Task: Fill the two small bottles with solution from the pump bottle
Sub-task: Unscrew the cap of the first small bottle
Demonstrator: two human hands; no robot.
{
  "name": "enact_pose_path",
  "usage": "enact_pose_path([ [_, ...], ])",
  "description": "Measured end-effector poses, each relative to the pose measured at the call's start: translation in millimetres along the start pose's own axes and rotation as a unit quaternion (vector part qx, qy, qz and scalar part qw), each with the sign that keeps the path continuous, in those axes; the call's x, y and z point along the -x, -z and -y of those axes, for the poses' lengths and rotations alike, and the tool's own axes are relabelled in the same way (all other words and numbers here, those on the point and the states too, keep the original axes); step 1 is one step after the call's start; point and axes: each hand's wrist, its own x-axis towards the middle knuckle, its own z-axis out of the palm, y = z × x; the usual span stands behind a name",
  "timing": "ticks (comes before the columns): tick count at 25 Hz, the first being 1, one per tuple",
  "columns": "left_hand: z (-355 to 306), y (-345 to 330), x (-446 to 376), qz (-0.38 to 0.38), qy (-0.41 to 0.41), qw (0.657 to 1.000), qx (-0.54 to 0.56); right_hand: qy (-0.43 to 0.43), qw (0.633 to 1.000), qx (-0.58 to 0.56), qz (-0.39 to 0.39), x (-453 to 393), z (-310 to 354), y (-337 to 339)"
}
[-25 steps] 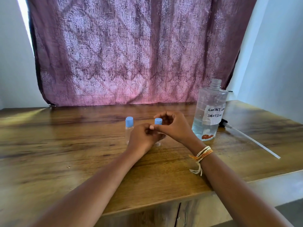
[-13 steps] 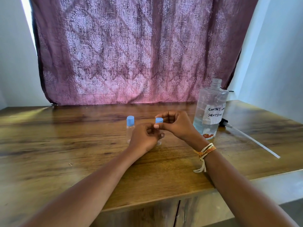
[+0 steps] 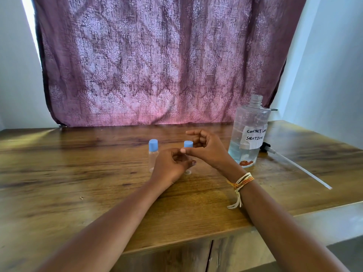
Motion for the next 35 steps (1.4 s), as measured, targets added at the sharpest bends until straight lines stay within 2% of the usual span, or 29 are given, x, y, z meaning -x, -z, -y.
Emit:
enact_pose_path([
  [5,0.2,-1.1,-0.2,0.004,0.01,1.0,0.008,-0.002,0.995,-0.051,0.085,2.5,-0.7,3.2],
  [10,0.1,0.1,-0.3,0.005,-0.004,1.0,-0.011,0.005,1.0,0.008,0.026,-0.9,-4.8,-0.7],
  [14,0.7,-0.9,0.0,0.006,0.014,1.0,0.004,0.003,0.997,-0.049,0.064,0.0,-4.0,2.9],
  [16,1.6,-0.7,-0.4,0.006,0.0,1.0,-0.004,0.011,0.996,-0.041,0.077,0.2,-3.4,2.0],
  [19,2.1,0.2,-0.4,0.008,-0.01,1.0,-0.007,0.032,0.999,0.018,0.031,-0.9,-5.6,-0.6],
  [21,3.2,0.0,-0.8,0.003,-0.01,1.0,-0.011,0.044,0.999,0.018,0.015,-1.4,-6.9,-0.1],
  [26,3.9,-0.7,-2.9,0.007,0.007,1.0,-0.005,0.037,0.997,-0.003,0.07,-0.9,-7.6,2.1],
  [31,6.2,-1.5,-2.1,0.002,-0.011,1.0,-0.006,0.034,0.999,0.012,0.029,-1.7,-7.8,0.6],
  [35,6.6,-2.4,-2.4,0.002,-0.001,1.0,0.006,0.031,0.997,-0.029,0.067,-0.6,-8.4,2.9],
])
